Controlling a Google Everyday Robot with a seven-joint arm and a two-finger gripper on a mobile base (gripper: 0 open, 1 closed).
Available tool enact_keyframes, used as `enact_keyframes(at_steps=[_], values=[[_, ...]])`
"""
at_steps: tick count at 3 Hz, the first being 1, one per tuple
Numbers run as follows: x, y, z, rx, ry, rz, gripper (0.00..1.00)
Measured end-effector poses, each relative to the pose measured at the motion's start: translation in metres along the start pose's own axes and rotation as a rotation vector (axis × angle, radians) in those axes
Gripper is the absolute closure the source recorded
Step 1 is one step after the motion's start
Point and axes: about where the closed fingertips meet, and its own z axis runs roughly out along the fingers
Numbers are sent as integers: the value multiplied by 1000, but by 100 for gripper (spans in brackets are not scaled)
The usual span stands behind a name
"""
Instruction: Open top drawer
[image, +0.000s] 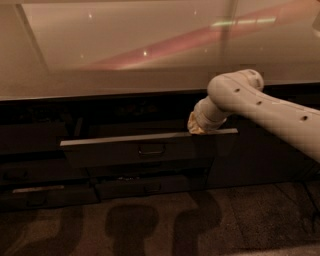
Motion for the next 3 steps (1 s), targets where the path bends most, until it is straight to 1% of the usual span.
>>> enact_keyframes(at_steps=[1,2,3], values=[[1,2,-2,2,-69,-14,100],[1,2,-2,1,-68,-13,100],[35,-6,6,-28,-35,60,100]])
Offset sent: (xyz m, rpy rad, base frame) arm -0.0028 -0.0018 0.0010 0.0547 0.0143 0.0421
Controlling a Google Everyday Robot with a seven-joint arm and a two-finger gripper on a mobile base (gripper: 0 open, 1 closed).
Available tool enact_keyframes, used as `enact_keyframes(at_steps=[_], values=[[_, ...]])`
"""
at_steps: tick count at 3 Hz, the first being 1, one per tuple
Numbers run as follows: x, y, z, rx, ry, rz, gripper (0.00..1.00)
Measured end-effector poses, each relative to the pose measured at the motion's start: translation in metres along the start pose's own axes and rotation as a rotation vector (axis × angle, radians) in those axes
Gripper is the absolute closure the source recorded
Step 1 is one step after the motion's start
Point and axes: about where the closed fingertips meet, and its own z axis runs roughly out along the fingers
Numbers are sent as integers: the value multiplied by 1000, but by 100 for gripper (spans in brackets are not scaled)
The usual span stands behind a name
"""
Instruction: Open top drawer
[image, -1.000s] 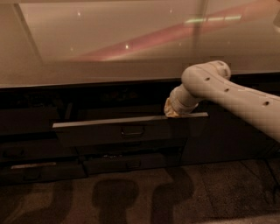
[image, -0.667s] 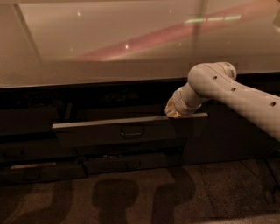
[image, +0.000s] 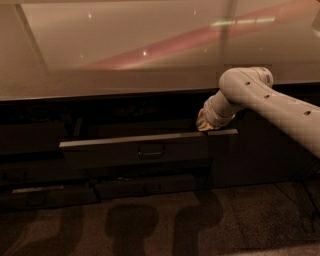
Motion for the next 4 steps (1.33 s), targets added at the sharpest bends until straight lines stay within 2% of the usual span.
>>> enact_keyframes(at_steps=[3,4], values=[[6,4,10,-30,15,24,100],[-8,20,7,-13,25,9,100]])
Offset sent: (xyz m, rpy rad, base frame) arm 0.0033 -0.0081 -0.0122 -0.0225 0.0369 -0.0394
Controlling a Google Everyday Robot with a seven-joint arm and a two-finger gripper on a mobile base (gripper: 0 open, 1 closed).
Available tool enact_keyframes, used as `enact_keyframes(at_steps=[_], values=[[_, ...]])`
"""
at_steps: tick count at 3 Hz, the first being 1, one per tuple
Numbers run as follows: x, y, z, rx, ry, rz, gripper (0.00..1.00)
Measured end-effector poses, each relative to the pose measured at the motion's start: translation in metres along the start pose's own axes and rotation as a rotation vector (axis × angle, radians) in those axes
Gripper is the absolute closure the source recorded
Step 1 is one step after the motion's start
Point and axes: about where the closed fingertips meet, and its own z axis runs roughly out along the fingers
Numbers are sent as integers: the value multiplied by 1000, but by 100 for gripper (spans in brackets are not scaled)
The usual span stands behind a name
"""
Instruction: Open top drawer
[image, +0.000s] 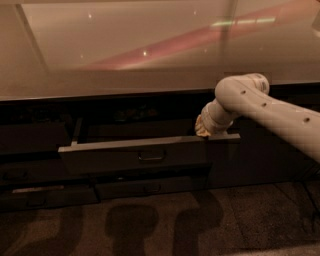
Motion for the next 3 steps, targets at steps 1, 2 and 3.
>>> enact_keyframes(at_steps=[1,2,3], values=[[-28,22,-21,71,38,-22,81],[-47,54,-38,123,105,-32,58],[-57,80,-39,116,127,-46,35]])
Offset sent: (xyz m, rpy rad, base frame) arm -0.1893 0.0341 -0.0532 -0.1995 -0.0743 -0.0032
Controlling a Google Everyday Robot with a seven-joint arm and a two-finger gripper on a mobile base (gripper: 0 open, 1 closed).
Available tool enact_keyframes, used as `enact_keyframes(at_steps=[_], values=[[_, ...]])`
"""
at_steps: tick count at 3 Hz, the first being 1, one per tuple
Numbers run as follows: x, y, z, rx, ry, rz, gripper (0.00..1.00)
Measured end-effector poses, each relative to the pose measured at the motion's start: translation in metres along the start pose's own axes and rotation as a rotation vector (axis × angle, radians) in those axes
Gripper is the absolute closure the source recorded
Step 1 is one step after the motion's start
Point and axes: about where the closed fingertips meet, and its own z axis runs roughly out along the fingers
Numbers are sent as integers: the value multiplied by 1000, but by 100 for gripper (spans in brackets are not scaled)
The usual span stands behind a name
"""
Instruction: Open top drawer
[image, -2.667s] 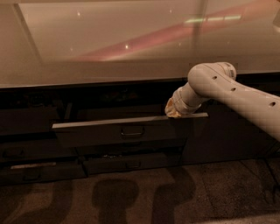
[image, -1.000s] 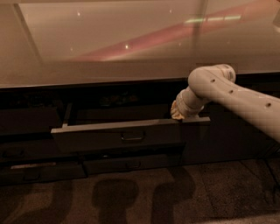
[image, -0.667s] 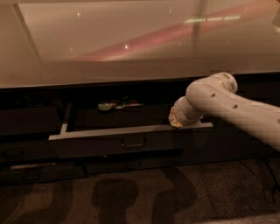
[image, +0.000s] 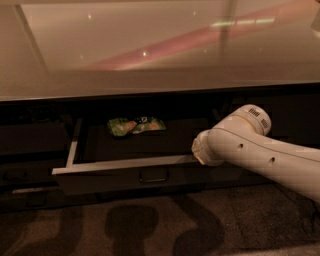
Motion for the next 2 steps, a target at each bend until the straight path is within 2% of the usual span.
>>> enact_keyframes(at_steps=[1,2], values=[[-10,17,-9,13,12,-12,11],[-10,14,-16,13,12,-12,0]])
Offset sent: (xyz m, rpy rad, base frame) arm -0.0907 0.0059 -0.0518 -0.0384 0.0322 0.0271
